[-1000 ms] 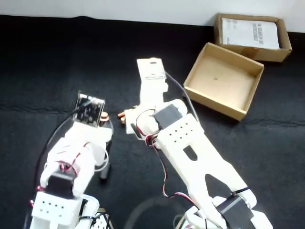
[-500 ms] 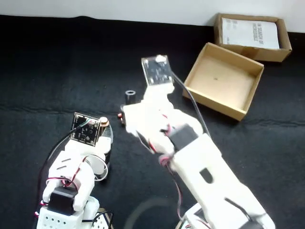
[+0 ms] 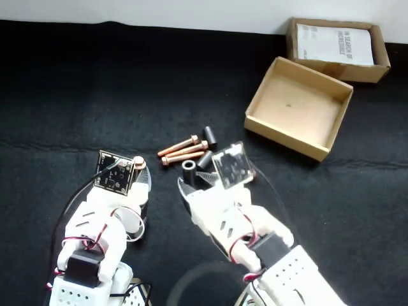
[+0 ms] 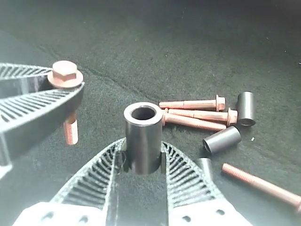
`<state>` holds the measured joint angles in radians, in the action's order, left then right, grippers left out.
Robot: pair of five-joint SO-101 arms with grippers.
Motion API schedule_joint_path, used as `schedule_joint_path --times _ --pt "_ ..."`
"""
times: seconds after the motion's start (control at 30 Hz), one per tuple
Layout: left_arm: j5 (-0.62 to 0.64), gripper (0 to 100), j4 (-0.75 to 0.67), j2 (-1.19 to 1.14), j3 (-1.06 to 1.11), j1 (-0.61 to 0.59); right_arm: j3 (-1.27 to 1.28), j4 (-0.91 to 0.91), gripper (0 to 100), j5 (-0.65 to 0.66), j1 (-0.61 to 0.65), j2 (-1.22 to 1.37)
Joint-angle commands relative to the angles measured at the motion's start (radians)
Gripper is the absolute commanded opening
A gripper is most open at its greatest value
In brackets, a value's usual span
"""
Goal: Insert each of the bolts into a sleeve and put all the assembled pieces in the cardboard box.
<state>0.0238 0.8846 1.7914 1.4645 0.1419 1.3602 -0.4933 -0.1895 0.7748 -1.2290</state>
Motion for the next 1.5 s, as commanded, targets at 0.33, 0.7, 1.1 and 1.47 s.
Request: schedule_joint_path --times 0.33,0.7,1.1,1.47 --pt "0.124 1 -0.226 -0.073 -0.022 0.018 0.354 0.596 0.8 0.018 -0.171 -0.085" --pt "0.356 1 -0.325 -0.852 -0.504 0.154 0.449 0.707 0.7 0.092 -0.225 -0.084" --pt "0.356 1 -0.296 -1.059 -0.872 0.272 0.449 0.705 0.7 0.092 -0.225 -0.084" --pt "0.354 1 -0.298 -1.061 -0.987 0.343 0.449 0.705 0.7 0.092 -0.225 -0.084"
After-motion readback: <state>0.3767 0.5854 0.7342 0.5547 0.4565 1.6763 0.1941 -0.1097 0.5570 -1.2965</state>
